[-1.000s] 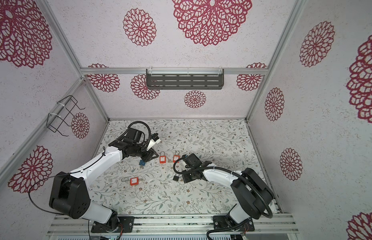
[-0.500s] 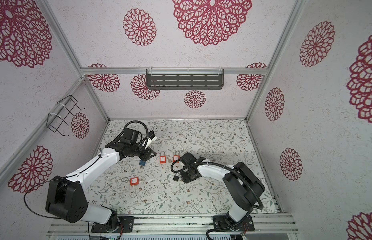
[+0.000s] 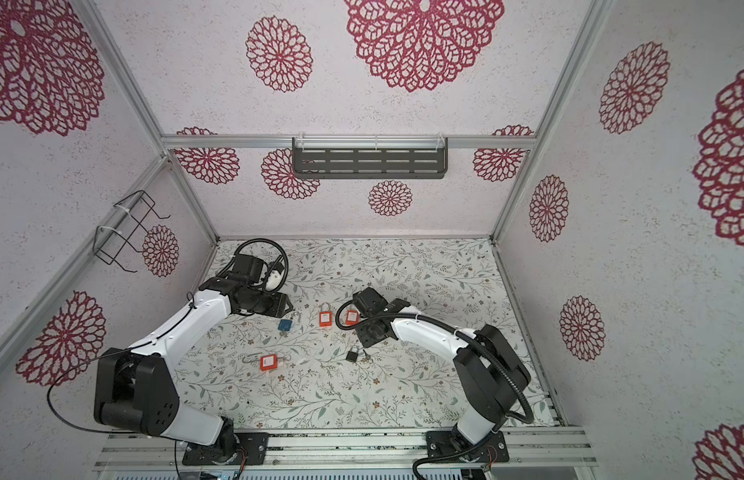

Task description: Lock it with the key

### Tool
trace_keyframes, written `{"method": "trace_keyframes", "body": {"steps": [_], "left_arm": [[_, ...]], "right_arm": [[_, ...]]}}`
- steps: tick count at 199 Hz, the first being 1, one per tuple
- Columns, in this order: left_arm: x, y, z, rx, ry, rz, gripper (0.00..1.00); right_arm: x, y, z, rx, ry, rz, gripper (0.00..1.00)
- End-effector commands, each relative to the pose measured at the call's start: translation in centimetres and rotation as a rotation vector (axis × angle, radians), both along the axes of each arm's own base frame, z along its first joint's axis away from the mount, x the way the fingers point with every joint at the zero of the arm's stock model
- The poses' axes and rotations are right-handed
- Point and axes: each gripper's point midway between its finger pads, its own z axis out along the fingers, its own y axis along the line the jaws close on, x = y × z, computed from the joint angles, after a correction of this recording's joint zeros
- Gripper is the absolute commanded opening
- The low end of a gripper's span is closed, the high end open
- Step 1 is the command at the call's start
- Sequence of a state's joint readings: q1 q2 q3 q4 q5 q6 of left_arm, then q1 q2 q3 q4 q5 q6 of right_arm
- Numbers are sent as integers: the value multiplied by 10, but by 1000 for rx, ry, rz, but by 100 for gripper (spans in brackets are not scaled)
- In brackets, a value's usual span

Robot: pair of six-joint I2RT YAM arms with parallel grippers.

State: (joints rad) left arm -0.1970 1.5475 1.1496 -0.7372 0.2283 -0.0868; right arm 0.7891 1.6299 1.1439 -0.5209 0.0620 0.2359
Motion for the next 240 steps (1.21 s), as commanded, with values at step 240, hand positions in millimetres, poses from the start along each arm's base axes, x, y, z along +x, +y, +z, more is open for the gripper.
{"method": "trace_keyframes", "body": {"steps": [240], "left_arm": [[-4,0,-95,46,417,221,56]], "right_arm": [[-2,-10,13,4,-123,34,46]]}}
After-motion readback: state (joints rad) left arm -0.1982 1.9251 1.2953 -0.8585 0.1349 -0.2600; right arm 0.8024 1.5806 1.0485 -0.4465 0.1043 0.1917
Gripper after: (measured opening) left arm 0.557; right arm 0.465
